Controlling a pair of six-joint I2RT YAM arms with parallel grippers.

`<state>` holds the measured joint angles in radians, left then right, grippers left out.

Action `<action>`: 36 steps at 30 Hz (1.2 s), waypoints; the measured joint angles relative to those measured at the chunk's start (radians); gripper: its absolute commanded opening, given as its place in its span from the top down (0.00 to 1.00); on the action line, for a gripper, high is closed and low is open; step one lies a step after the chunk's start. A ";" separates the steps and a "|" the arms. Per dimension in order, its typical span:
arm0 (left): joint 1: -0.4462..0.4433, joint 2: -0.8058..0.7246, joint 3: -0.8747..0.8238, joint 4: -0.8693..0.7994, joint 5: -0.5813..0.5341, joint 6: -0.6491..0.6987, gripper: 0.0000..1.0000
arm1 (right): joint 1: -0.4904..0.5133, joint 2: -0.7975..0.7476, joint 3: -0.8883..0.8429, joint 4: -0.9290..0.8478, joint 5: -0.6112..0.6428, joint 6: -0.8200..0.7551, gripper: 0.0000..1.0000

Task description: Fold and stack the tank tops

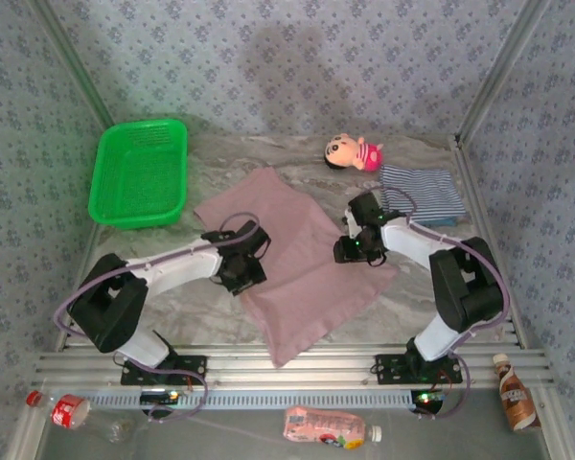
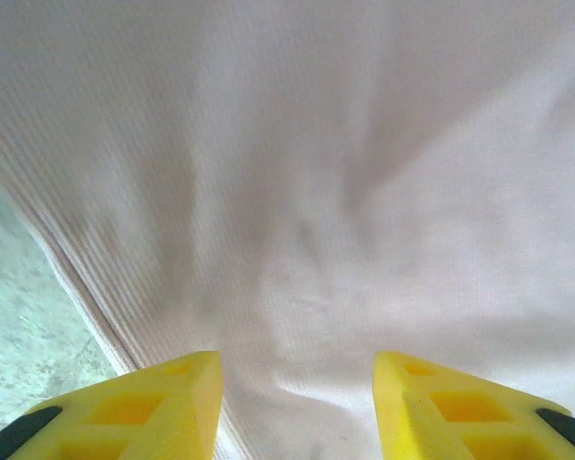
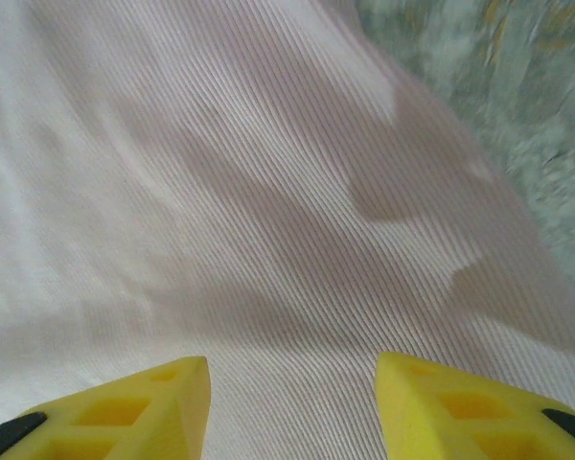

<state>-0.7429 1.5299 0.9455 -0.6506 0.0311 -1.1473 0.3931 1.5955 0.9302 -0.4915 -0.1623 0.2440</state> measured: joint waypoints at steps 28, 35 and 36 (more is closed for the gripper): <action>0.389 0.519 0.505 0.074 -0.022 0.640 0.55 | -0.064 -0.093 -0.178 0.097 0.123 0.275 0.42; 0.395 0.303 0.214 0.033 -0.048 0.562 0.55 | -0.123 0.045 -0.033 0.072 0.132 0.134 0.42; 0.391 0.277 0.181 0.028 -0.051 0.545 0.55 | -0.127 0.064 -0.011 0.069 0.129 0.114 0.42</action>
<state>-0.3519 1.8069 1.1263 -0.6228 -0.0204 -0.6022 0.2657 1.6596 0.9188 -0.4229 -0.0334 0.3580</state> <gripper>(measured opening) 0.452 0.578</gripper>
